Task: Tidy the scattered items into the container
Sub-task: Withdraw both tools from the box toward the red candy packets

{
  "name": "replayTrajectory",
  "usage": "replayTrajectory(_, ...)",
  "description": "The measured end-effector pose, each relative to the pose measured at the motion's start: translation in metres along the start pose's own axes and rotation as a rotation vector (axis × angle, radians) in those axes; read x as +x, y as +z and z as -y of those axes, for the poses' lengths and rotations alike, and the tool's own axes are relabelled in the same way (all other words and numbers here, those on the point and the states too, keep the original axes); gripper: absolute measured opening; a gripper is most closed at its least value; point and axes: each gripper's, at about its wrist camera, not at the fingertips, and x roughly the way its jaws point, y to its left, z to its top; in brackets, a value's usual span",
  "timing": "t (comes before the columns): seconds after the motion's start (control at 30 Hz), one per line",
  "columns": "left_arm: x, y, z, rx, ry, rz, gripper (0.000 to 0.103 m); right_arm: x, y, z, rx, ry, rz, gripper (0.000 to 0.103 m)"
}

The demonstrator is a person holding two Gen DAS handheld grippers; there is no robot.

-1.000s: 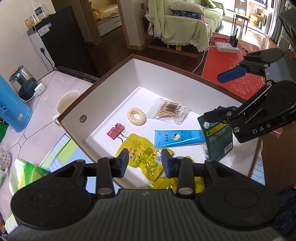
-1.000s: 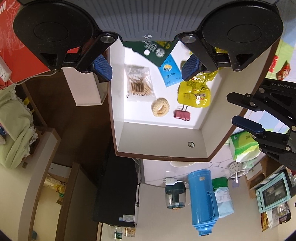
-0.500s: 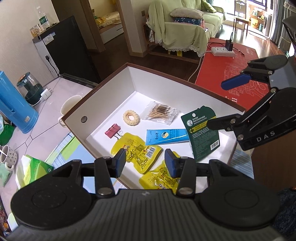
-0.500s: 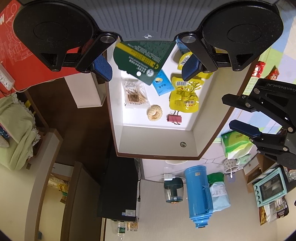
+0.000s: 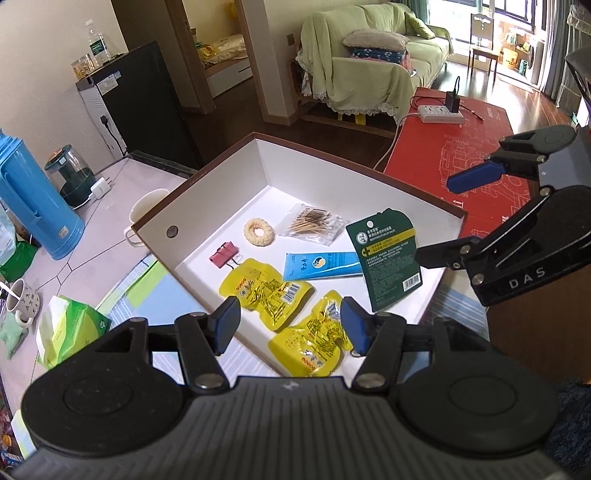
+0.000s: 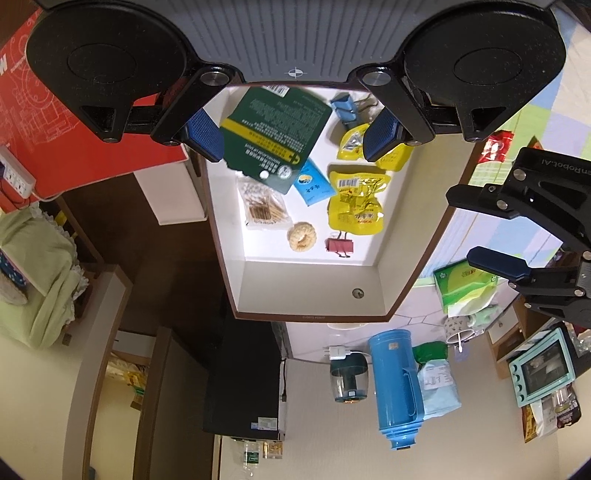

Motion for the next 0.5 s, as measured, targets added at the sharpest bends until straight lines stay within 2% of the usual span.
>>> replayTrajectory(0.17, -0.011, -0.013, -0.006, -0.019, 0.012, 0.007, 0.066, -0.003, -0.002, -0.011, 0.024, 0.006, -0.004, 0.085)
replayTrajectory(0.5, -0.043, -0.051, -0.033, -0.077, 0.033, 0.029, 0.071, -0.008, -0.002, -0.039, 0.05, 0.01, -0.003, 0.085)
